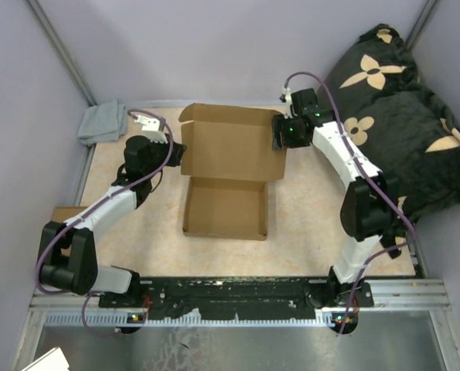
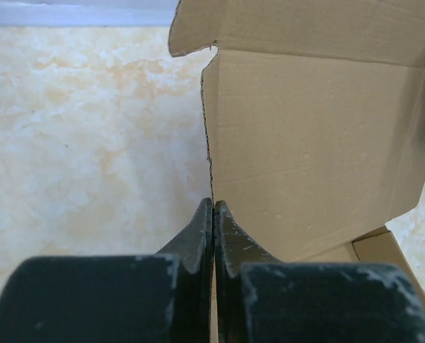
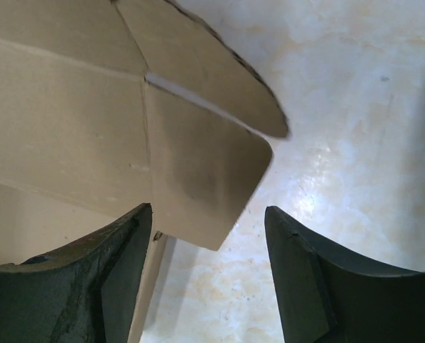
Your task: Fold the paper box
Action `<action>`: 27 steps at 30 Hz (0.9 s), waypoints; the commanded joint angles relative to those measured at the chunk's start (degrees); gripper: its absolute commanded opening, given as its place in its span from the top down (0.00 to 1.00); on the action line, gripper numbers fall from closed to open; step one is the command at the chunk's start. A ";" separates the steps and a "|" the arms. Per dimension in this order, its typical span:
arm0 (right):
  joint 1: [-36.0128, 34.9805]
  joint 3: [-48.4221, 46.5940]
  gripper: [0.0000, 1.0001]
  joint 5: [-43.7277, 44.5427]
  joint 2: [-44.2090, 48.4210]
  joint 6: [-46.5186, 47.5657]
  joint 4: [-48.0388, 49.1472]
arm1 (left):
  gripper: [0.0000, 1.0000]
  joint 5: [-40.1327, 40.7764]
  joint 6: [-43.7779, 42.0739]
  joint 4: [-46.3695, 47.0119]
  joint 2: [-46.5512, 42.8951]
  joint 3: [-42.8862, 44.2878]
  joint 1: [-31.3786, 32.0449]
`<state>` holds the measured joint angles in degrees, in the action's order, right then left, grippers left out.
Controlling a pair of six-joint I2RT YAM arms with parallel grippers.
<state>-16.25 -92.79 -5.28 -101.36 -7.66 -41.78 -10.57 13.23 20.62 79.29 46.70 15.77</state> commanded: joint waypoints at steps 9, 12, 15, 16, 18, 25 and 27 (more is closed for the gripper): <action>-0.07 -11.79 0.36 -0.61 -7.38 5.76 -2.83 | 1.00 1.77 -1.87 5.66 -1.94 -0.98 0.27; -0.05 -14.14 0.44 -5.22 -9.19 6.12 -3.63 | 1.00 2.05 -2.35 5.66 -1.94 -0.98 0.23; -0.04 -15.27 0.54 -10.09 -9.15 5.64 -3.66 | 1.00 2.57 -2.83 5.57 -1.85 -0.85 0.25; -0.16 -15.10 0.57 -11.19 -8.86 5.34 -3.35 | 1.00 2.77 -2.91 5.57 -1.85 -0.81 0.24; -0.17 -15.31 0.62 -12.77 -8.47 4.49 -3.15 | 1.00 2.90 -3.03 5.44 -1.77 -0.67 0.20; -0.65 -17.61 0.64 -16.77 -9.41 2.55 -4.10 | 1.00 2.39 -3.10 6.07 -1.96 -1.13 0.23; -0.99 -19.71 0.64 -16.85 -10.89 2.67 -5.59 | 1.00 2.10 -3.04 6.70 -2.32 -1.56 0.24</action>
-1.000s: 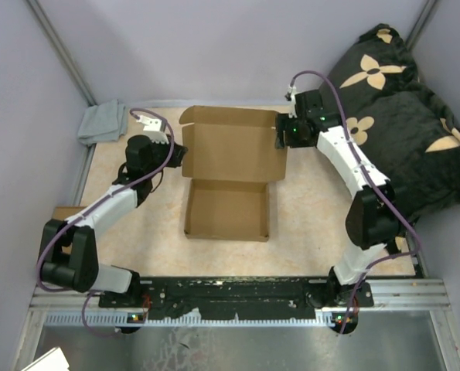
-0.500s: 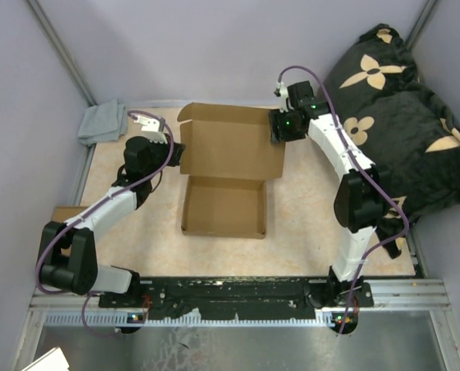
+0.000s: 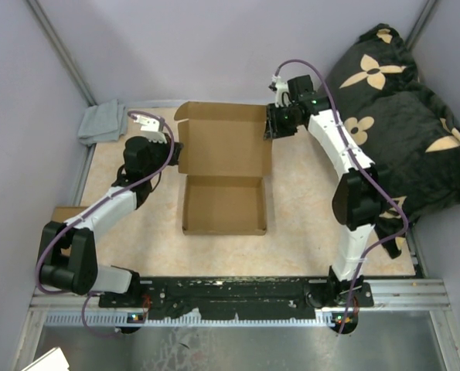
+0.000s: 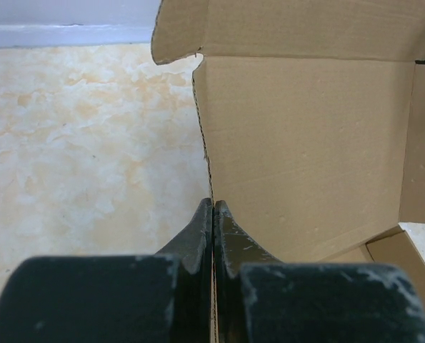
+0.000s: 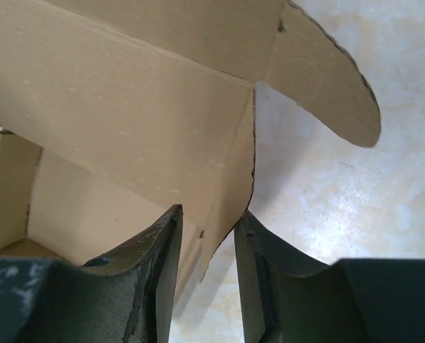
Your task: Fold the paper box
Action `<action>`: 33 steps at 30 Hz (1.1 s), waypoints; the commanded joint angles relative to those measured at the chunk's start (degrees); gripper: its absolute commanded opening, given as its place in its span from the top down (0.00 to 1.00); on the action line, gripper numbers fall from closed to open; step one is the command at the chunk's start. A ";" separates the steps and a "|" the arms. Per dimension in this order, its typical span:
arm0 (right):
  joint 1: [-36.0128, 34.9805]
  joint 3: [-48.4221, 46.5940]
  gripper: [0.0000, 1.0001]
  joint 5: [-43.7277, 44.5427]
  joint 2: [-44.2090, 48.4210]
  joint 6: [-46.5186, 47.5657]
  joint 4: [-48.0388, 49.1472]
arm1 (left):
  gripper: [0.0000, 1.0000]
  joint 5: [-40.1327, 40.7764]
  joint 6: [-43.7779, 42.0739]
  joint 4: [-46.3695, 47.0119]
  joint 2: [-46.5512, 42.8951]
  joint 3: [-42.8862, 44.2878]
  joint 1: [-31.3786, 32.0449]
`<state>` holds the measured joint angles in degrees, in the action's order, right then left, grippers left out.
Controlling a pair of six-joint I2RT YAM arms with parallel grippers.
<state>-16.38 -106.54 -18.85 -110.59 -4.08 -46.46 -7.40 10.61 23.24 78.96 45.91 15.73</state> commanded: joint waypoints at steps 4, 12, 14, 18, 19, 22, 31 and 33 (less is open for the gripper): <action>-1.19 -11.38 0.64 -3.02 -5.43 -1.27 -3.68 | 1.00 -1.65 -1.00 4.33 -2.83 -1.13 0.27; -1.20 -24.44 0.65 2.09 -13.73 -1.60 -12.59 | 1.00 -0.82 -1.85 4.64 -4.92 -2.69 0.34; -1.18 -25.83 0.65 4.12 -14.94 -2.12 -13.85 | 1.00 -0.62 -2.07 5.06 -5.58 -3.27 0.27; -1.22 -26.33 0.73 4.39 -15.40 -2.59 -14.31 | 1.00 -0.25 -2.24 5.12 -5.89 -3.57 0.29; -1.26 -26.41 0.77 4.18 -15.30 -2.67 -14.34 | 1.00 -0.15 -2.28 5.14 -5.80 -3.55 0.32; -1.58 -26.25 0.92 5.83 -14.31 -2.65 -14.23 | 1.00 0.09 -2.34 5.48 -5.37 -3.32 0.31; -8.75 -11.37 1.00 22.52 -2.66 5.44 0.81 | 0.49 5.65 -3.86 1.67 -5.35 0.10 0.27; -10.00 -5.52 1.00 24.99 0.79 6.65 6.64 | 0.45 8.05 -5.19 -1.04 -5.19 1.84 0.19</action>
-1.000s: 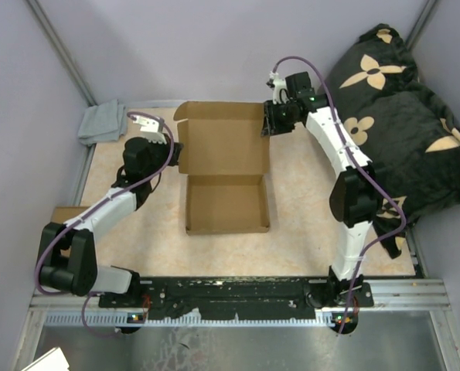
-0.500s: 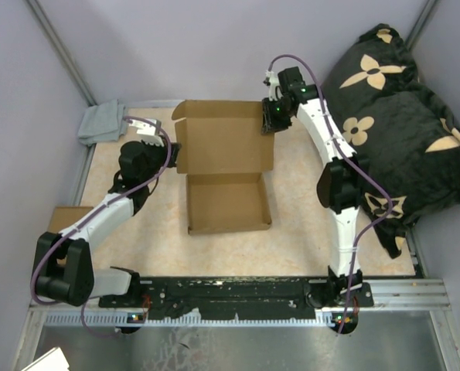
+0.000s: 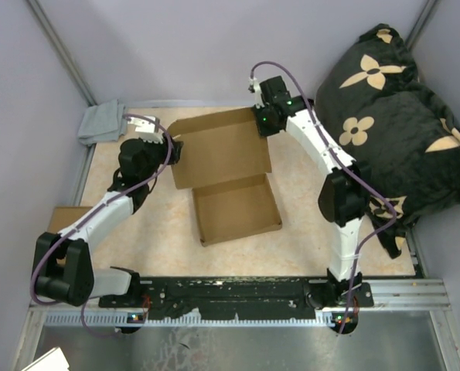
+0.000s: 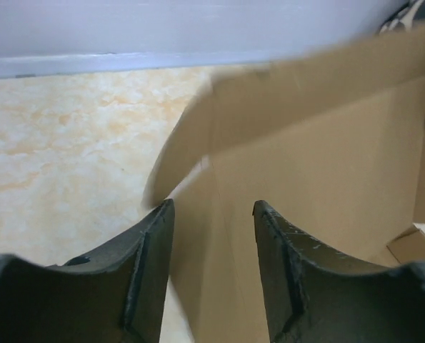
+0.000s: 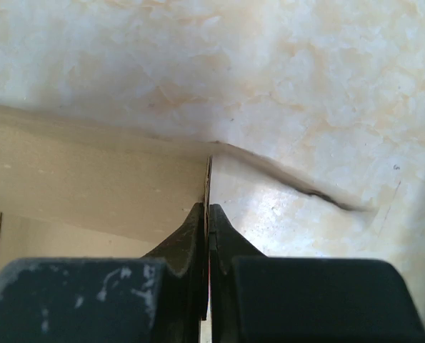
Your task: Fold the paper box
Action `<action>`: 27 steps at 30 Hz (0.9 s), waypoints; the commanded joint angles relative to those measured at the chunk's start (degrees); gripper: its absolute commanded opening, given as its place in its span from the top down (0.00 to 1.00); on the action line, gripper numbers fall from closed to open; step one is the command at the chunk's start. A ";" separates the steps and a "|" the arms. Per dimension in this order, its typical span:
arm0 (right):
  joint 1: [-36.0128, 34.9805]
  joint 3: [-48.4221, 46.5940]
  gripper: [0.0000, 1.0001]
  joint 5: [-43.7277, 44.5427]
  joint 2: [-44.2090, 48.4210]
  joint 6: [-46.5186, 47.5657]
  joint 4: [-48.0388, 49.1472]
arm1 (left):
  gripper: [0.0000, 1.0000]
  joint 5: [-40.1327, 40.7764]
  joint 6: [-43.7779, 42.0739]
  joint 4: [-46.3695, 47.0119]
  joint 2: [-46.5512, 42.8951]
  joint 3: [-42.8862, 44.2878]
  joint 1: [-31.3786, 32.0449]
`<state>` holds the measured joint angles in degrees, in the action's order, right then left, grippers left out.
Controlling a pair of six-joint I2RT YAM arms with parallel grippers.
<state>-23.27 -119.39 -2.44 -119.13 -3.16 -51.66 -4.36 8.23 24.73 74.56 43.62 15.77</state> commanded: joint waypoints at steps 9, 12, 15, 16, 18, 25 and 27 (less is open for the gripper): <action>-3.45 36.70 1.00 11.19 27.95 3.56 44.27 | 0.46 -1.05 -9.51 -18.39 1.69 18.62 -1.24; -3.45 43.73 1.00 12.01 32.97 2.78 53.24 | 0.46 -4.55 -10.50 -24.47 3.87 25.34 -1.36; -3.45 46.44 1.00 13.61 34.61 1.61 55.61 | 0.48 -8.99 -10.40 -27.97 5.37 28.91 -1.38; -3.45 47.09 1.00 14.22 34.92 1.15 55.94 | 0.48 -10.37 -10.07 -29.11 5.74 29.75 -1.36; -3.45 48.95 1.00 15.76 35.67 -0.67 57.31 | 0.50 -13.07 -9.71 -30.80 6.07 31.15 -1.30; -3.45 60.14 1.00 23.74 39.31 -12.20 69.16 | 0.49 -12.17 -10.18 -30.87 2.49 30.12 -1.27; -3.50 62.64 1.00 25.99 39.35 -13.49 72.32 | 0.49 -12.25 -10.42 -31.68 1.73 29.88 -1.28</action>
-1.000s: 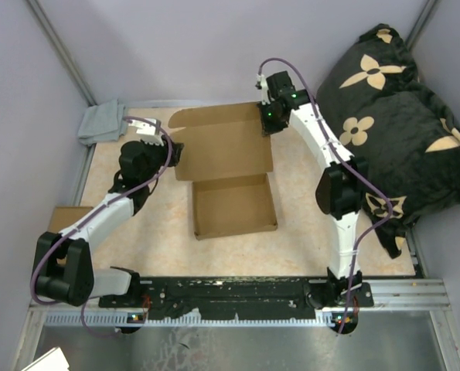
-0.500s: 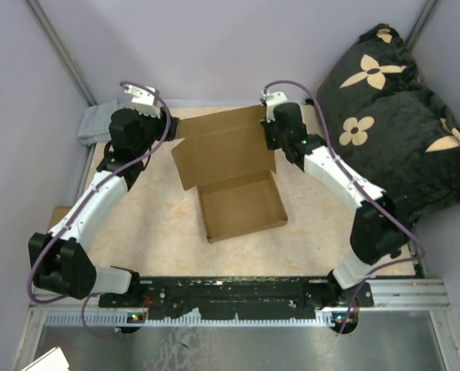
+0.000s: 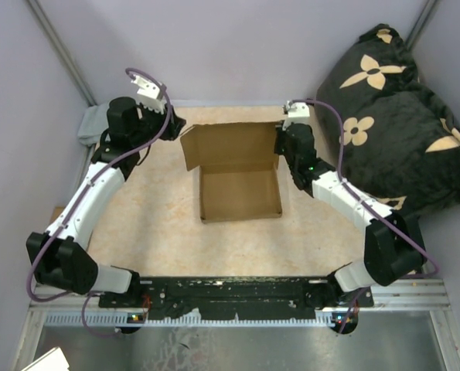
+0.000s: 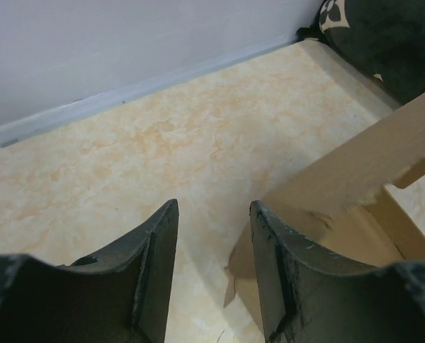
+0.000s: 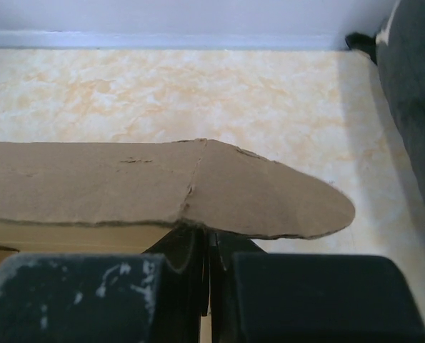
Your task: Fold the paper box
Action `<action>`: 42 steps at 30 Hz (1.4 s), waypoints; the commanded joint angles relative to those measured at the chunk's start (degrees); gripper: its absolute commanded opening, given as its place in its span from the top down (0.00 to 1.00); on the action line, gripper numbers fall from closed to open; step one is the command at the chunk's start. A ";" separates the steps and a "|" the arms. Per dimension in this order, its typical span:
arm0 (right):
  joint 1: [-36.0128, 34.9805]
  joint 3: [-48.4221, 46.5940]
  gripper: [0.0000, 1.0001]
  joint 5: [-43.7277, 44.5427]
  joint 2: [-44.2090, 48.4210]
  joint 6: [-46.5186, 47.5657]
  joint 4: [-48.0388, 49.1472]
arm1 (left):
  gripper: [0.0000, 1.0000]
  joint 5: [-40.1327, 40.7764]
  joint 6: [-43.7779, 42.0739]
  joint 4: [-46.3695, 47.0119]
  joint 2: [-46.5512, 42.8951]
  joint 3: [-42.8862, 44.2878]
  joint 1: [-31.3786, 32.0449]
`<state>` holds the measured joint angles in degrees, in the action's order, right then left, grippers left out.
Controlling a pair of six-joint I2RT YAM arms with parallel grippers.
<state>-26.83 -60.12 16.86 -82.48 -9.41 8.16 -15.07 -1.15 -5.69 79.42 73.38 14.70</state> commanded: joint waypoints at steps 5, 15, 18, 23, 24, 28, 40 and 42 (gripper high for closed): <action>0.11 4.81 1.00 11.29 2.97 -9.13 13.85 | 0.45 2.02 -0.02 -2.15 -7.24 -3.73 -0.20; 0.11 4.05 1.00 9.43 4.53 -7.89 15.11 | 0.44 -1.84 1.73 -0.73 -6.97 -9.28 -0.15; 0.11 2.36 1.00 7.22 3.95 -5.83 13.52 | 0.44 -1.68 1.86 1.46 -3.91 -8.37 -0.11; 0.11 -0.46 1.00 1.73 2.65 -2.47 9.59 | 0.43 0.15 1.56 4.82 1.92 -5.52 -0.11; 0.11 -1.18 1.00 0.79 2.45 -1.94 8.23 | 0.43 0.56 1.24 5.00 2.97 -4.70 -0.11; 0.31 -2.66 1.00 -4.36 1.70 0.88 5.49 | 0.41 3.30 -1.17 6.22 6.30 -2.50 -0.12; 4.20 -7.24 1.00 -17.94 -1.02 0.26 -2.62 | 0.39 9.48 -5.89 11.75 14.79 2.78 -0.43; 5.30 -7.51 1.00 -19.89 -1.02 -0.43 -3.46 | 0.39 9.56 -6.54 12.21 16.17 3.05 -0.82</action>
<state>-23.33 -63.24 2.39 -83.77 -8.78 4.19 -7.70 -4.95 4.08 93.34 74.17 14.61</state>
